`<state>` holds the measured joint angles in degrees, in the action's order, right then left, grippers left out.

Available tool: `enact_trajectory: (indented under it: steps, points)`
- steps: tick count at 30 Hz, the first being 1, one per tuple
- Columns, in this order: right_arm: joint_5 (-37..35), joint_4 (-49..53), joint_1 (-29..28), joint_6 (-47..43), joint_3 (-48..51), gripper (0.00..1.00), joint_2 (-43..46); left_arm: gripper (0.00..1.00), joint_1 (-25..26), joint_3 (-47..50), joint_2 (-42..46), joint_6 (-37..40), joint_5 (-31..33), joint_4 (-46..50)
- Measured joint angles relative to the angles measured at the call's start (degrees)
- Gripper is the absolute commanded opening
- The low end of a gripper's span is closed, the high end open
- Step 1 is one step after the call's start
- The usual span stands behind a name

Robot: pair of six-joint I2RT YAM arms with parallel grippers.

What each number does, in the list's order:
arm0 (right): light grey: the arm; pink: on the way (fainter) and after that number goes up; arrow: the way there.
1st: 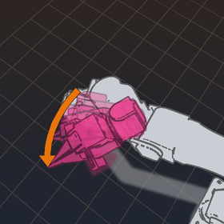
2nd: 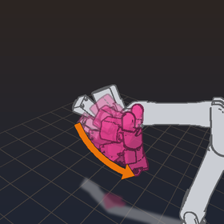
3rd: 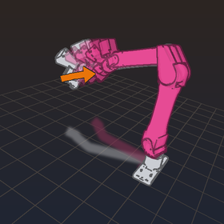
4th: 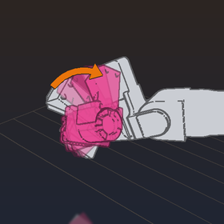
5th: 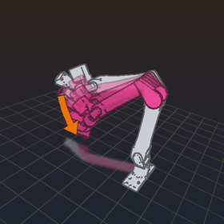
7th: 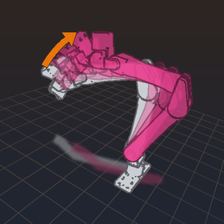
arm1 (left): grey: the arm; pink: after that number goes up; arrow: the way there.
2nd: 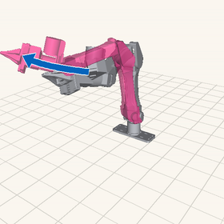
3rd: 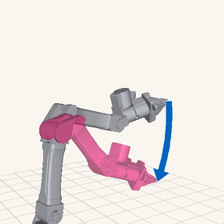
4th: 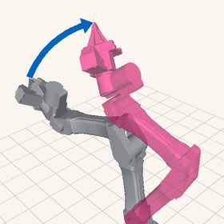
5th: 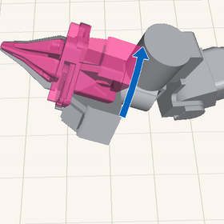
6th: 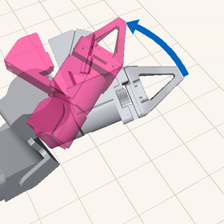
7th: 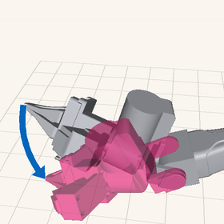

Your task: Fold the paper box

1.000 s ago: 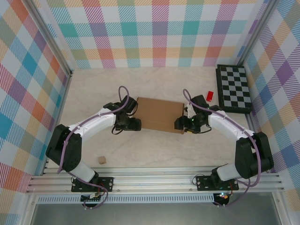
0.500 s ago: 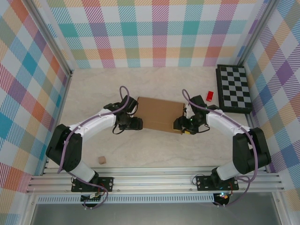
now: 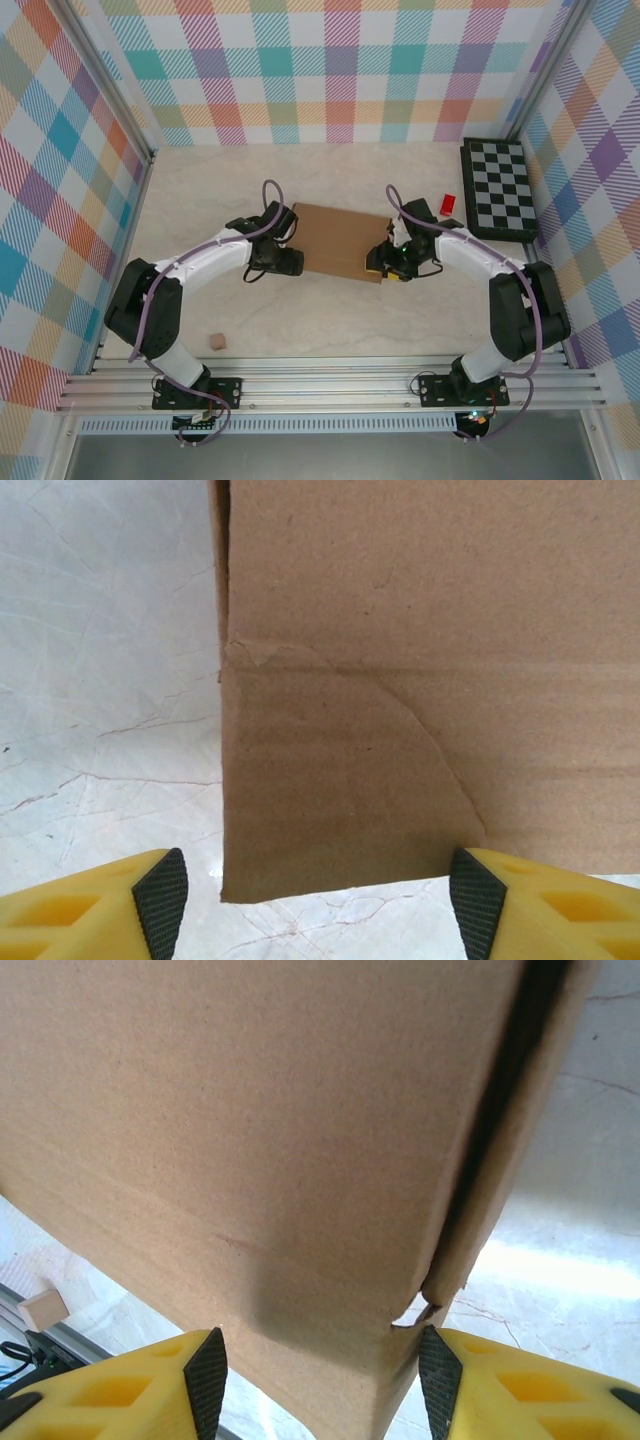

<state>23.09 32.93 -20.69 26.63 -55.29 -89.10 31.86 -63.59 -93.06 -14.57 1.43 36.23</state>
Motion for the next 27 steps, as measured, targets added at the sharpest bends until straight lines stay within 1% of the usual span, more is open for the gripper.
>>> enact_trajectory:
  steps: [2, 8, 12, 16, 20, 27]
  points:
    - [0.0, -0.4, 0.0, 0.0, 0.0, 0.52, -0.5, 0.67, 0.0, 0.0, -0.1, 0.7, 0.2, -0.9]
    - [-0.1, -1.1, 0.0, 0.1, 0.0, 0.52, -1.5, 0.67, -0.1, 0.0, -0.9, 1.2, 1.7, -2.4]
    - [-2.1, -1.2, 0.0, -0.5, 0.0, 0.52, -1.6, 0.70, -0.1, 0.0, -2.5, 1.2, 2.9, -2.9]
    - [-4.4, -1.2, 0.0, -2.1, -0.1, 0.53, -1.7, 0.70, -0.1, 0.0, -3.1, 1.3, 4.3, -3.3]
    - [-5.2, -1.2, -0.1, -3.6, -0.4, 0.54, -2.3, 0.71, -0.1, 0.0, -3.7, 1.2, 4.3, -3.6]
    - [-10.0, 2.0, -0.1, -6.6, -7.0, 0.55, -3.8, 0.72, -0.1, -1.1, -5.2, 1.2, 4.3, -3.4]
